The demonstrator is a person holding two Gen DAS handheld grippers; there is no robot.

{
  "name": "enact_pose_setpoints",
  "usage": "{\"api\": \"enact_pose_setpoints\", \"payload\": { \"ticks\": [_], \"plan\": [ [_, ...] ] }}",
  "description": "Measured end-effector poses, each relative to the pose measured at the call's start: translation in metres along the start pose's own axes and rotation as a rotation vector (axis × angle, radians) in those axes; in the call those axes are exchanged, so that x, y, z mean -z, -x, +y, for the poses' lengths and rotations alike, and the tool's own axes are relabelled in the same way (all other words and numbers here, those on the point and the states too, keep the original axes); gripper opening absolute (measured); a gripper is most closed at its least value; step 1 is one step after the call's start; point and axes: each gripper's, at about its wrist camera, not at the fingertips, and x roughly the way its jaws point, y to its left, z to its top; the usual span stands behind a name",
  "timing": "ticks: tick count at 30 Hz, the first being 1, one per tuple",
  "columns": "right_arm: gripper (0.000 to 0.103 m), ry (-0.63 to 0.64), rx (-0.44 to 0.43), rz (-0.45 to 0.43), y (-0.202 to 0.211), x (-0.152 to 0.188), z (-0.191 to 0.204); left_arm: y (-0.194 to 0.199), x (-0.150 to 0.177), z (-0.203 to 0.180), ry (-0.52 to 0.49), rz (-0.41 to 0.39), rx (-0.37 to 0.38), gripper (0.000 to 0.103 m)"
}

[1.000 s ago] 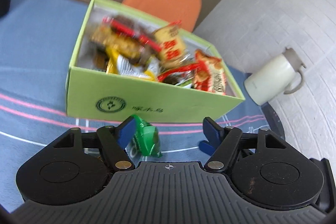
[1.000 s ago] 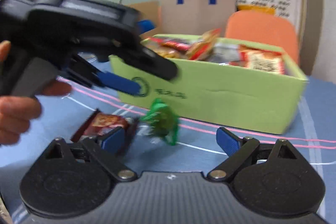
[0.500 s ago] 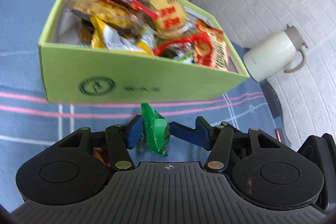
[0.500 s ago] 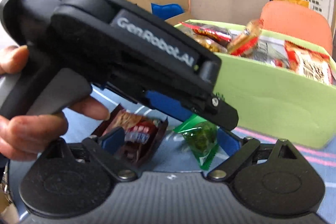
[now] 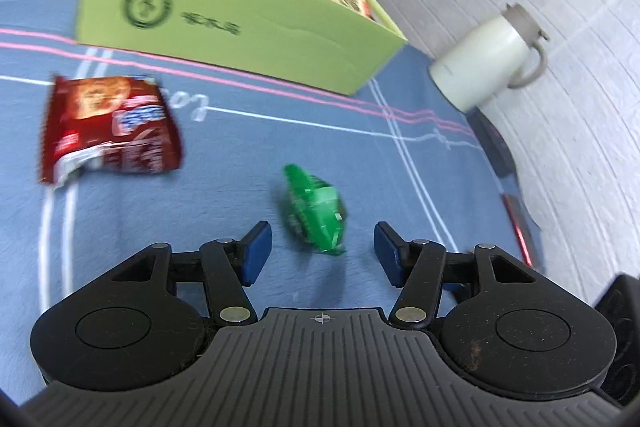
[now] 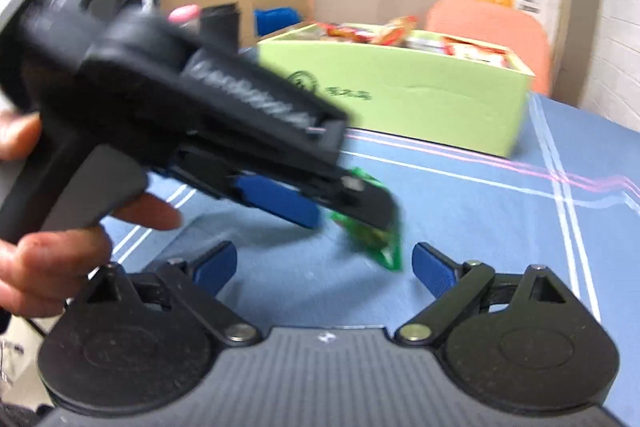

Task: Organize snacks
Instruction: 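Lower the left gripper around the green candy and close it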

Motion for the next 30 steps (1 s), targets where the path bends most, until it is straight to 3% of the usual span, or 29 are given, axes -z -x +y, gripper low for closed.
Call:
{"api": "enact_pose_setpoints", "payload": {
  "ticks": [6,11,20,25,30],
  "plan": [
    [0.093,-0.062,0.039,-0.084,0.004,-0.008,-0.003,0.028,-0.003,0.009,0.094,-0.110,-0.065,0.044],
    [0.093,-0.057,-0.072,-0.133,-0.006,-0.022,0.009,0.049,-0.005,0.021,0.119,-0.155,-0.099,0.051],
    [0.093,-0.079,-0.176,-0.027,-0.034,-0.027,0.025,0.057,-0.008,0.043,0.142,-0.160,-0.116,0.053],
    [0.093,-0.061,-0.071,-0.067,-0.018,-0.022,0.024,0.050,-0.009,0.045,0.137,-0.141,-0.090,0.053],
    [0.093,-0.066,0.004,-0.029,-0.036,-0.026,0.007,0.028,-0.021,0.032,0.091,-0.098,-0.052,0.053]
  ]
}}
